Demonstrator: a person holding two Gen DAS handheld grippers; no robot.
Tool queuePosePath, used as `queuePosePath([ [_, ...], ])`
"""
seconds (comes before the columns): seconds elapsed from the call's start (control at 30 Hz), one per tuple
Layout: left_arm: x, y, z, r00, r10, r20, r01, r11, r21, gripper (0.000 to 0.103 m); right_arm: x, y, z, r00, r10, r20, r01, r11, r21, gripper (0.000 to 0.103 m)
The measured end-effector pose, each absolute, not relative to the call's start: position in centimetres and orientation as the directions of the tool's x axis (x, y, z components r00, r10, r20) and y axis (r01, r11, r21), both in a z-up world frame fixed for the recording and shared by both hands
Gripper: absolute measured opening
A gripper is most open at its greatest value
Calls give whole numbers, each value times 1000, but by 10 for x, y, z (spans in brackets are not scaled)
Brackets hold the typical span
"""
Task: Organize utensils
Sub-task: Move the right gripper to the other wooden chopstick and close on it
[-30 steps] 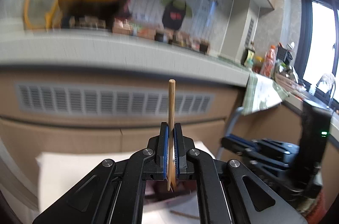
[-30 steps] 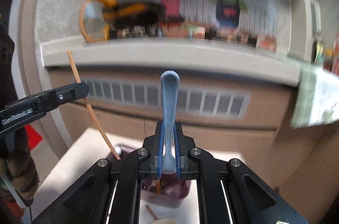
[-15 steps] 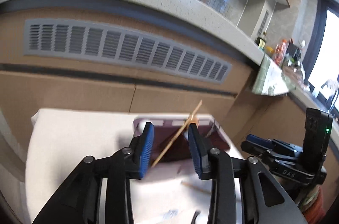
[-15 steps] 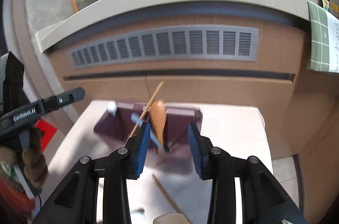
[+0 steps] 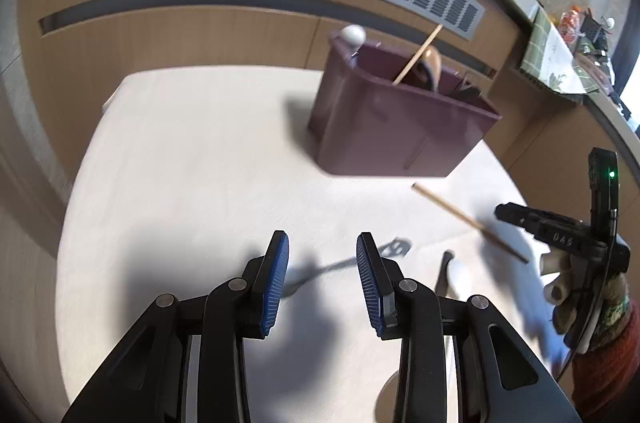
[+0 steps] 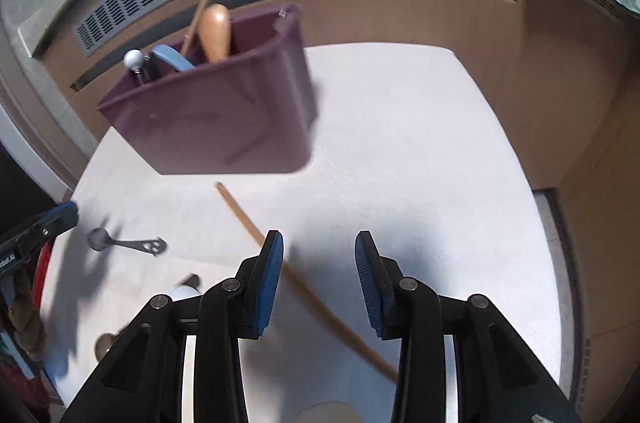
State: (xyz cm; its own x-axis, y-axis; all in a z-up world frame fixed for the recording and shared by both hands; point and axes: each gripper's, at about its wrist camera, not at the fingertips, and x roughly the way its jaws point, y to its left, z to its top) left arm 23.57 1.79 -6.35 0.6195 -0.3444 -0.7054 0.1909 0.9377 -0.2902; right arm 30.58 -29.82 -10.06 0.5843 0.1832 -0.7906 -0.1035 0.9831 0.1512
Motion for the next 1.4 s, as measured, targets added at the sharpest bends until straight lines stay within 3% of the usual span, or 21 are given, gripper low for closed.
queuePosePath([
  [0.3, 247, 12, -66, 606, -323, -727, 164, 945, -283, 37, 290, -309, -120, 552, 230, -802, -73, 971, 228, 37],
  [0.47, 243, 2, -70, 585, -349, -732, 189, 937, -296, 37, 269, -289, -122, 507, 328, -797, -130, 943, 305, 39],
  [0.63, 237, 1, -72, 578, -365, -730, 200, 930, -307, 37, 254, -259, -122, 483, 320, -815, -207, 946, 248, 39],
  [0.87, 232, 12, -76, 577, -362, -732, 179, 931, -319, 37, 263, -232, -120, 525, 156, -836, -230, 972, 37, 39],
  [1.13, 222, 6, -80, 561, -389, -731, 211, 921, -328, 37, 264, -238, -110, 558, 164, -814, -237, 971, 33, 37],
  [1.4, 218, -9, -86, 536, -403, -742, 260, 915, -309, 37, 281, -235, -108, 565, 189, -803, -280, 960, 29, 26],
])
